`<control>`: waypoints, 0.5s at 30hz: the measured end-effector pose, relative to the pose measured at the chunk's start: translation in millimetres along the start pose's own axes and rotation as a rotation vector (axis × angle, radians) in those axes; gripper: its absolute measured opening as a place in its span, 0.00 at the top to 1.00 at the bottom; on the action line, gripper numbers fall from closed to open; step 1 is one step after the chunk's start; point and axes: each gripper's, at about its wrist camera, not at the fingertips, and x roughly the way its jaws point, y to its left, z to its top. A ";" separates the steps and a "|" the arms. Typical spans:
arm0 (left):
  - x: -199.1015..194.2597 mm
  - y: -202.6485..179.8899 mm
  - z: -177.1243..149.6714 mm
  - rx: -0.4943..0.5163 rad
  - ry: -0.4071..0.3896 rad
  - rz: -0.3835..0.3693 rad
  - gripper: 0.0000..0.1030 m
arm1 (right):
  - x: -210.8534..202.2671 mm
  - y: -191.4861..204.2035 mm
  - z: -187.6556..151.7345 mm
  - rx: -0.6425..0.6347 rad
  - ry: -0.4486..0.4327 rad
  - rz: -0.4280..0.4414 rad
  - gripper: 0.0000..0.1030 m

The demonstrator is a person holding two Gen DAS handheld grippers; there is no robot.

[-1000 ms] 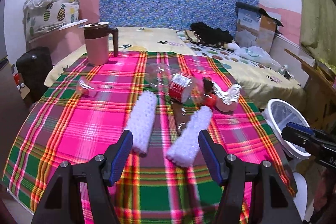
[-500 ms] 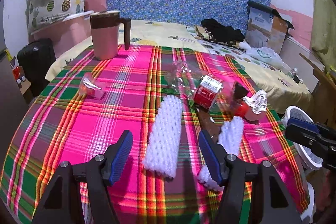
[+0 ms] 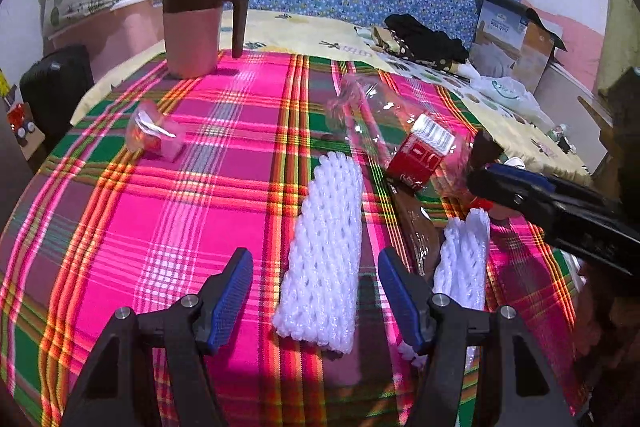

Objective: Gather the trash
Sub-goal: 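Grasp the clear red-capped bottle with the right gripper while the left grasps a foam net sleeve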

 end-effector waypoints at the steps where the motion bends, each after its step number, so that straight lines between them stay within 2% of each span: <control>1: 1.1 0.7 0.0 -0.004 0.005 -0.004 0.37 | 1.6 -0.6 1.4 -0.004 0.002 -0.003 0.60; 5: 5.3 3.1 -0.2 -0.017 0.026 -0.016 0.37 | 6.9 -1.9 3.5 -0.028 0.016 -0.008 0.60; 9: 6.4 3.0 -0.4 -0.019 0.028 -0.019 0.37 | 17.1 0.9 2.8 -0.063 0.069 -0.019 0.60; 13: 6.7 3.3 -0.5 -0.019 0.028 -0.010 0.39 | 19.6 -2.4 0.9 -0.036 0.088 -0.007 0.60; 15: 7.2 3.3 -0.4 -0.020 0.027 0.002 0.44 | 14.5 -3.5 1.5 -0.010 0.070 0.007 0.67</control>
